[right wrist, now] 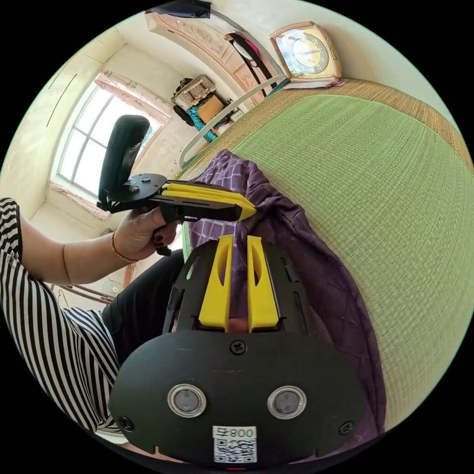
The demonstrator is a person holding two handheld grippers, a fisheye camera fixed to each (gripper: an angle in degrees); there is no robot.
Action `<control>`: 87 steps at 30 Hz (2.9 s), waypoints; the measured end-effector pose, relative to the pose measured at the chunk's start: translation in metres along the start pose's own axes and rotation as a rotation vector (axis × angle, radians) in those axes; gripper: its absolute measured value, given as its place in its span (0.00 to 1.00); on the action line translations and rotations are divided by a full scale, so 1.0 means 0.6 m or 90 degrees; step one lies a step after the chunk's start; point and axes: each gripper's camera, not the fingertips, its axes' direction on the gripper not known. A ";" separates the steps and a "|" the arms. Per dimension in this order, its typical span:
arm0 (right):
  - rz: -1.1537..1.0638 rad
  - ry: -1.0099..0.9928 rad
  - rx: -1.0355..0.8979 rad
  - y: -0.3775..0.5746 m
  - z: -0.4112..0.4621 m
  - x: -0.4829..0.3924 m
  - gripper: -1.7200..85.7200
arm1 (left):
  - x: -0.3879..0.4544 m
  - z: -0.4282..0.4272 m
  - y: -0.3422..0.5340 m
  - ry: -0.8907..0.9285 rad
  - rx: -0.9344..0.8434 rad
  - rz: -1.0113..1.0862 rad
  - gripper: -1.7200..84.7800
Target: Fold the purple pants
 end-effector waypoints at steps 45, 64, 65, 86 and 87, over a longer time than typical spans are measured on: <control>0.047 0.007 0.015 -0.157 -0.042 0.200 0.02 | 0.085 -0.219 -0.027 0.020 0.077 -0.081 0.02; 0.029 0.165 -0.005 -0.107 -0.007 0.019 0.02 | 0.007 -0.074 0.020 0.075 0.069 -0.035 0.02; 0.037 0.178 -0.015 -0.091 -0.007 0.008 0.02 | 0.002 -0.052 0.023 0.064 0.049 -0.025 0.02; 0.199 0.280 -0.014 0.023 -0.040 -0.115 0.02 | -0.120 0.299 0.007 0.031 -0.011 0.055 0.02; 0.193 0.278 -0.008 0.034 -0.050 -0.131 0.02 | -0.129 0.313 0.017 0.036 -0.001 0.060 0.02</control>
